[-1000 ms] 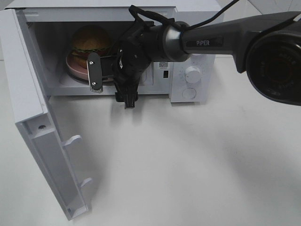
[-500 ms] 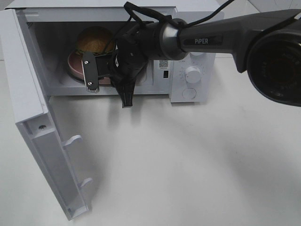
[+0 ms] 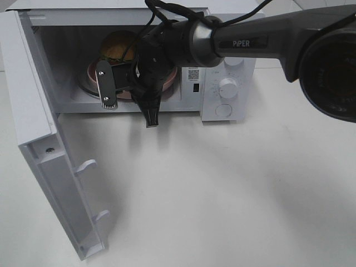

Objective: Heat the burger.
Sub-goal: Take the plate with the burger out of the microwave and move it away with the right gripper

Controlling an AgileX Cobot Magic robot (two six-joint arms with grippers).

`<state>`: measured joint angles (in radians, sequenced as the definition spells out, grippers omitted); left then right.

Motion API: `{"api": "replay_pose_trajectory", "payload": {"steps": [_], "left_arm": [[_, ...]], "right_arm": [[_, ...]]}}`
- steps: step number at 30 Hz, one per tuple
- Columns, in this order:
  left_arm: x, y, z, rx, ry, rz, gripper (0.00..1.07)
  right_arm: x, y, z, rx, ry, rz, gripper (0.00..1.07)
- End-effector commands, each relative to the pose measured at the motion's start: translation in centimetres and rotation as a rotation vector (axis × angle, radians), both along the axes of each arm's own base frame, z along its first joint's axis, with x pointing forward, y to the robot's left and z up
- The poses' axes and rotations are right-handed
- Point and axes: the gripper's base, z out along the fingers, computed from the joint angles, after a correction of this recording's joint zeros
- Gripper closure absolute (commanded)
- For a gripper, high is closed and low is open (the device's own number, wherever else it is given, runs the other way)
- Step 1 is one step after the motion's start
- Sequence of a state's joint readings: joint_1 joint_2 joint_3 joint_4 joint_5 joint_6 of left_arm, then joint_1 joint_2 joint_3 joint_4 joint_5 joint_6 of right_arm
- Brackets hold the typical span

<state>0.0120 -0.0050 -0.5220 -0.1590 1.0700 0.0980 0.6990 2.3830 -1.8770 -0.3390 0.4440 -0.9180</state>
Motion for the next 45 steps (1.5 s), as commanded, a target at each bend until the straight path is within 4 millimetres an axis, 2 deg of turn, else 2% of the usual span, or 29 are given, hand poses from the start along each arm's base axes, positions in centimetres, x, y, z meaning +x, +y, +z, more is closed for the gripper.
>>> {"api": "replay_pose_trajectory", "payload": {"steps": [1, 21, 22, 24, 27, 29, 32, 45], "left_arm": [[-0.2, 0.0, -0.1, -0.004, -0.014, -0.001, 0.06], [-0.2, 0.0, -0.1, -0.004, -0.014, -0.001, 0.06], [-0.2, 0.0, -0.1, -0.004, -0.014, -0.001, 0.06], [-0.2, 0.0, -0.1, -0.004, -0.014, -0.001, 0.06], [-0.2, 0.0, -0.1, -0.004, -0.014, -0.001, 0.06], [-0.2, 0.0, -0.1, -0.004, -0.014, -0.001, 0.06], [-0.2, 0.0, -0.1, -0.004, -0.014, -0.001, 0.06], [-0.2, 0.0, -0.1, -0.004, -0.014, -0.001, 0.06]], "right_arm": [[-0.5, 0.1, 0.6, 0.012, 0.003, 0.007, 1.07], [-5.0, -2.2, 4.5, 0.089, -0.104, 0.129, 1.07], [-5.0, -2.2, 4.5, 0.089, -0.104, 0.129, 1.07], [-6.3, -2.8, 4.6, 0.08, -0.106, 0.158, 1.07], [-6.6, -2.9, 4.6, 0.074, -0.108, 0.167, 1.07], [-7.7, -3.9, 4.5, 0.065, -0.108, 0.185, 1.07], [-8.0, -4.1, 4.4, 0.065, -0.105, 0.188, 1.07], [-12.4, -7.4, 5.0, 0.083, -0.142, 0.27, 1.07]]}}
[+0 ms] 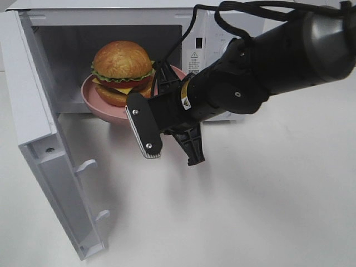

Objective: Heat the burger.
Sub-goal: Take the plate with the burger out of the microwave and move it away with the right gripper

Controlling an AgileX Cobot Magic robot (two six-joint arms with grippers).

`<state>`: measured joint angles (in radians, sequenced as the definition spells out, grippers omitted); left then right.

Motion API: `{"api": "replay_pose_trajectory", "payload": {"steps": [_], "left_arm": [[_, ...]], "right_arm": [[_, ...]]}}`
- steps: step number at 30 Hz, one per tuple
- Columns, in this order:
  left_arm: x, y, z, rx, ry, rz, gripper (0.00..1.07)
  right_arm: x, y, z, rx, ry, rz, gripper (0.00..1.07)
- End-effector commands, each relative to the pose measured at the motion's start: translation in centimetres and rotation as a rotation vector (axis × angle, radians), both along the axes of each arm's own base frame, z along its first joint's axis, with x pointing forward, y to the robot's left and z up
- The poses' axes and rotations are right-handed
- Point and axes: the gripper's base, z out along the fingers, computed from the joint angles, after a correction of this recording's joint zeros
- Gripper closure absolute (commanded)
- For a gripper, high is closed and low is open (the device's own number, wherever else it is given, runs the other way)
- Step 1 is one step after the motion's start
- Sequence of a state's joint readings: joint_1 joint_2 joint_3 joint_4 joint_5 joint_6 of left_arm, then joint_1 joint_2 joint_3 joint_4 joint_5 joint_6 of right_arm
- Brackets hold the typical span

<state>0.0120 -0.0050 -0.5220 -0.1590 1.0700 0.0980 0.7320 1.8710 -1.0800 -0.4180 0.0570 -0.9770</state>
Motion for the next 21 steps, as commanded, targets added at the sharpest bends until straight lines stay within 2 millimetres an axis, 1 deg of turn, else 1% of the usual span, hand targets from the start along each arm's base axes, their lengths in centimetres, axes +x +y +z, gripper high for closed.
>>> {"api": "replay_pose_trajectory", "payload": {"steps": [1, 4, 6, 7, 9, 10, 11, 12, 14, 16, 17, 18, 19, 21], "left_arm": [[-0.2, 0.0, -0.1, -0.004, -0.014, -0.001, 0.06], [-0.2, 0.0, -0.1, -0.004, -0.014, -0.001, 0.06], [-0.2, 0.0, -0.1, -0.004, -0.014, -0.001, 0.06], [-0.2, 0.0, -0.1, -0.004, -0.014, -0.001, 0.06], [-0.2, 0.0, -0.1, -0.004, -0.014, -0.001, 0.06], [-0.2, 0.0, -0.1, -0.004, -0.014, -0.001, 0.06], [-0.2, 0.0, -0.1, -0.004, -0.014, -0.001, 0.06], [-0.2, 0.0, -0.1, -0.004, -0.014, -0.001, 0.06], [-0.2, 0.0, -0.1, -0.004, -0.014, -0.001, 0.06], [-0.2, 0.0, -0.1, -0.004, -0.014, -0.001, 0.06], [-0.2, 0.0, -0.1, -0.004, -0.014, -0.001, 0.06], [-0.2, 0.0, -0.1, -0.004, -0.014, -0.001, 0.06], [-0.2, 0.0, -0.1, -0.004, -0.014, -0.001, 0.06], [-0.2, 0.0, -0.1, -0.004, -0.014, -0.001, 0.06]], "right_arm": [[-1.1, -0.8, 1.9, 0.064, -0.073, 0.043, 1.07], [-1.4, -1.1, 2.0, 0.066, -0.077, 0.049, 1.07], [-2.5, -2.0, 2.3, 0.065, -0.078, 0.055, 1.07], [-2.5, -2.0, 2.3, 0.065, -0.078, 0.055, 1.07], [-3.3, -2.7, 2.7, 0.069, -0.082, 0.056, 1.07], [-3.3, -2.7, 2.7, 0.069, -0.082, 0.056, 1.07], [-3.8, -3.1, 2.9, 0.068, -0.082, 0.055, 1.07], [-3.8, -3.1, 2.9, 0.068, -0.082, 0.055, 1.07], [-4.7, -4.0, 3.3, 0.07, -0.082, 0.052, 1.07], [-5.0, -4.3, 3.4, 0.072, -0.084, 0.052, 1.07], [-5.8, -5.0, 3.6, 0.074, -0.085, 0.052, 1.07], [-5.8, -5.0, 3.6, 0.074, -0.085, 0.052, 1.07], [-6.6, -5.7, 3.7, 0.072, -0.084, 0.052, 1.07], [-7.0, -6.0, 3.7, 0.074, -0.084, 0.051, 1.07]]}}
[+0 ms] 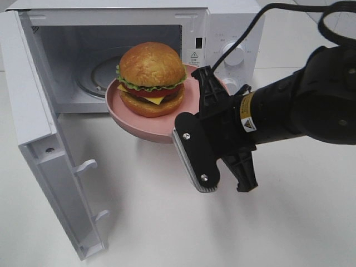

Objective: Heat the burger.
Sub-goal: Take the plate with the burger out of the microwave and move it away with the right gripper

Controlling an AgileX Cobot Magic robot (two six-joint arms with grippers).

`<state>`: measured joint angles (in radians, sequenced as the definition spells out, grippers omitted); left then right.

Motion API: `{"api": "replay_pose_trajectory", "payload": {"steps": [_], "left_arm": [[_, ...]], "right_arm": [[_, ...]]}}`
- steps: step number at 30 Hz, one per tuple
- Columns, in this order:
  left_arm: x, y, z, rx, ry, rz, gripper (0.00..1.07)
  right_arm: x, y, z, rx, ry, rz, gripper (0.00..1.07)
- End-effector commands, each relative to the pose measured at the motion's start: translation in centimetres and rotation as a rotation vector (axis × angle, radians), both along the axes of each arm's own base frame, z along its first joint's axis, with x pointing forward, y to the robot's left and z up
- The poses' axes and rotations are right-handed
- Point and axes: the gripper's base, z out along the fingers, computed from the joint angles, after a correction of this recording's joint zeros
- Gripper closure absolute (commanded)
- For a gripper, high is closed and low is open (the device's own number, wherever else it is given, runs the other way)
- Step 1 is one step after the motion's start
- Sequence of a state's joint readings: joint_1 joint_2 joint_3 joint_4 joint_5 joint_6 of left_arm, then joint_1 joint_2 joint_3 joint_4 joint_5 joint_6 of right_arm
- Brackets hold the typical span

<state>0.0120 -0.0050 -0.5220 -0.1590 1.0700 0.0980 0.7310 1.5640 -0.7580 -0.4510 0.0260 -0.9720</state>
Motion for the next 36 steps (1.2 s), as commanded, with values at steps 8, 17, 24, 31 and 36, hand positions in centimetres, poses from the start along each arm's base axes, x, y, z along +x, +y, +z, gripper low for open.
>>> {"api": "replay_pose_trajectory", "payload": {"steps": [8, 17, 24, 31, 36], "left_arm": [[-0.2, 0.0, -0.1, -0.004, -0.014, -0.001, 0.06], [-0.2, 0.0, -0.1, -0.004, -0.014, -0.001, 0.06], [-0.2, 0.0, -0.1, -0.004, -0.014, -0.001, 0.06], [-0.2, 0.0, -0.1, -0.004, -0.014, -0.001, 0.06], [-0.2, 0.0, -0.1, -0.004, -0.014, -0.001, 0.06]], "right_arm": [[-3.2, -2.8, 2.7, 0.092, -0.083, 0.009, 1.07], [-5.5, -5.8, 3.4, 0.013, -0.052, -0.069, 1.07], [-6.6, -7.2, 4.0, 0.032, -0.039, -0.146, 1.07], [-7.0, -8.7, 4.2, 0.014, 0.002, -0.305, 1.07], [-6.9, -9.4, 4.1, -0.001, 0.011, -0.413, 1.07]]}}
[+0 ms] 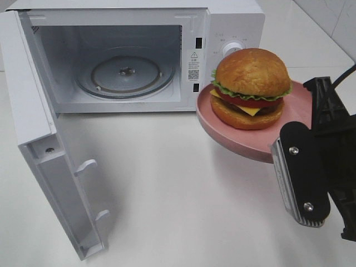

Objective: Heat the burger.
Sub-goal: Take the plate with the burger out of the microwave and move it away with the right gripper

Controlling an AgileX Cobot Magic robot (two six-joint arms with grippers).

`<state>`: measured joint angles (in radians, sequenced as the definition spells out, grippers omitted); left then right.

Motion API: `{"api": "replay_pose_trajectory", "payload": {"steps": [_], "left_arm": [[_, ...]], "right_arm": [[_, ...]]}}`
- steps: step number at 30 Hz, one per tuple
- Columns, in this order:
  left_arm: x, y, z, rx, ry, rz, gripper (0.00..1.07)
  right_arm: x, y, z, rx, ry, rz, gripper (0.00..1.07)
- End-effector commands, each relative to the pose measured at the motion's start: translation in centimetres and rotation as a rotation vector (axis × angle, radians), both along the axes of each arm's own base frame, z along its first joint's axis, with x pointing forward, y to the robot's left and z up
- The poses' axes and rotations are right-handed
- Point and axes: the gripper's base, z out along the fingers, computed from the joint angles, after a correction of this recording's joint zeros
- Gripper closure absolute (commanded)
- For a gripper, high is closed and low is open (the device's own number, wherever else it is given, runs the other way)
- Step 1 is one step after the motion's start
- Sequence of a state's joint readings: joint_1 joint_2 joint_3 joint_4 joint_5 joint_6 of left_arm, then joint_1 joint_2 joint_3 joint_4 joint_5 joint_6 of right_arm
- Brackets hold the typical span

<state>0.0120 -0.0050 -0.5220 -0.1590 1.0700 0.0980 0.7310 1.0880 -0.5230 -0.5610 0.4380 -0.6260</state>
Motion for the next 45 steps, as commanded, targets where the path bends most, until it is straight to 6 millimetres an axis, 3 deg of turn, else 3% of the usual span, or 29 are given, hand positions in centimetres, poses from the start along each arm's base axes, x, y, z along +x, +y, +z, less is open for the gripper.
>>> {"api": "replay_pose_trajectory", "payload": {"steps": [1, 16, 21, 23, 29, 45], "left_arm": [[-0.2, 0.0, -0.1, -0.004, -0.014, -0.001, 0.06], [-0.2, 0.0, -0.1, -0.004, -0.014, -0.001, 0.06], [-0.2, 0.0, -0.1, -0.004, -0.014, -0.001, 0.06], [-0.2, 0.0, -0.1, -0.004, -0.014, -0.001, 0.06], [-0.2, 0.0, -0.1, -0.004, -0.014, -0.001, 0.06], [-0.2, 0.0, -0.1, -0.004, -0.014, -0.001, 0.06]], "right_arm": [[0.4, -0.7, 0.7, 0.004, -0.057, -0.097, 1.07], [0.3, -2.9, 0.6, 0.012, -0.046, -0.48, 1.07], [0.3, -3.9, 0.9, 0.024, -0.088, -0.66, 1.07], [0.3, -4.6, 1.2, 0.063, -0.14, -0.808, 1.07], [0.2, -5.3, 1.1, 0.067, -0.182, -0.969, 1.07], [1.7, -4.3, -2.7, 0.024, -0.195, -1.264, 1.07]]}}
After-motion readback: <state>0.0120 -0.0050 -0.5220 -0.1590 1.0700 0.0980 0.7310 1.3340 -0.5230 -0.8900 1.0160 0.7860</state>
